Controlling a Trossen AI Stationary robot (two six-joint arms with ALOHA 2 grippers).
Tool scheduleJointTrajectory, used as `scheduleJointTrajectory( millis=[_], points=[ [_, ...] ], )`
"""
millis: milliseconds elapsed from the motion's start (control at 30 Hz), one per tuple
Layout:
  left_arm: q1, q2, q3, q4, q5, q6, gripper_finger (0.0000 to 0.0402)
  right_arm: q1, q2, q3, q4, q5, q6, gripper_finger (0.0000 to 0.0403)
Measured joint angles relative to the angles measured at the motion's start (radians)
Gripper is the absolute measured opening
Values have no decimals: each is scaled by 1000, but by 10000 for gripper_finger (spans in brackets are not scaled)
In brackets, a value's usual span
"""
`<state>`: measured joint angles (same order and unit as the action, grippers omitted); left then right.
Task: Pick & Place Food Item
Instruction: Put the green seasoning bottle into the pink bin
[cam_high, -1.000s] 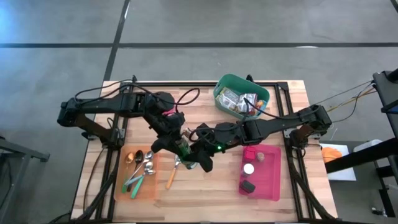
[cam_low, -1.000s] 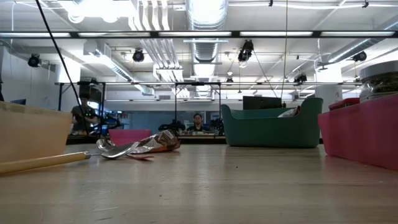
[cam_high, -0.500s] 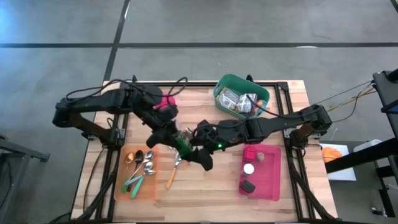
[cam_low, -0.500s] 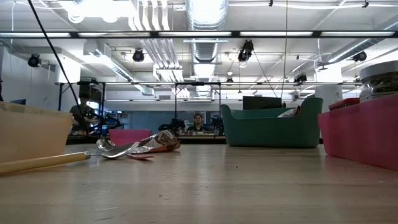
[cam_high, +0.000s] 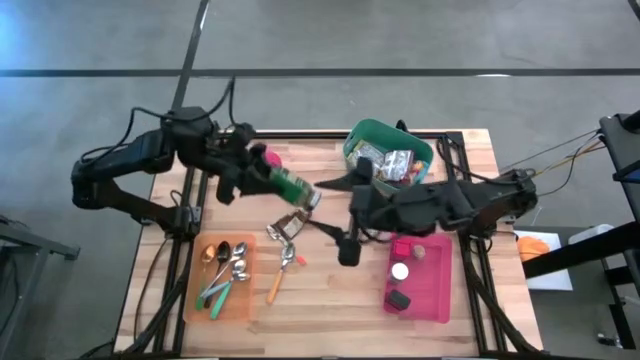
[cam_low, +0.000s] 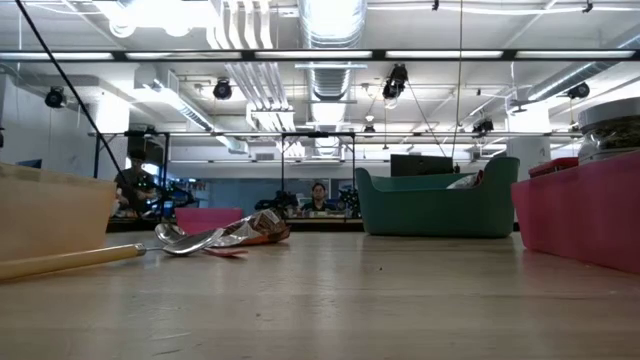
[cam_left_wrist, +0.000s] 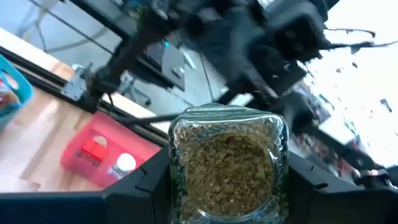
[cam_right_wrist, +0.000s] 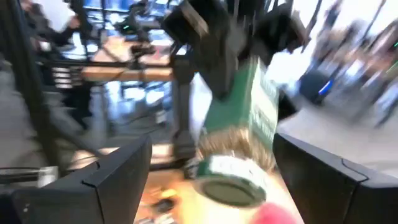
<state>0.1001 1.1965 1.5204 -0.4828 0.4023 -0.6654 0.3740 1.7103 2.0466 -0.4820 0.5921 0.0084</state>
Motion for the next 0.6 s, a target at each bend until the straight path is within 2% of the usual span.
scheduleJointTrajectory(
  millis=[133, 233, 300, 467, 600],
  points=[
    [33, 2, -2, 48, -7, -30, 187, 48, 0, 38, 48, 142, -220, 331],
    [44, 11, -2, 120, -3, -59, 187, 69, 1, 49, 52, 199, -347, 331],
    [48, 22, -1, 163, 6, -69, 187, 69, 2, 42, 60, 211, -393, 331],
    [53, 26, -1, 237, 20, -100, 186, 72, 4, 0, 147, 376, -464, 331],
    [60, 33, -1, 274, 24, -117, 186, 73, 3, -5, 204, 377, -539, 331]
  ],
)
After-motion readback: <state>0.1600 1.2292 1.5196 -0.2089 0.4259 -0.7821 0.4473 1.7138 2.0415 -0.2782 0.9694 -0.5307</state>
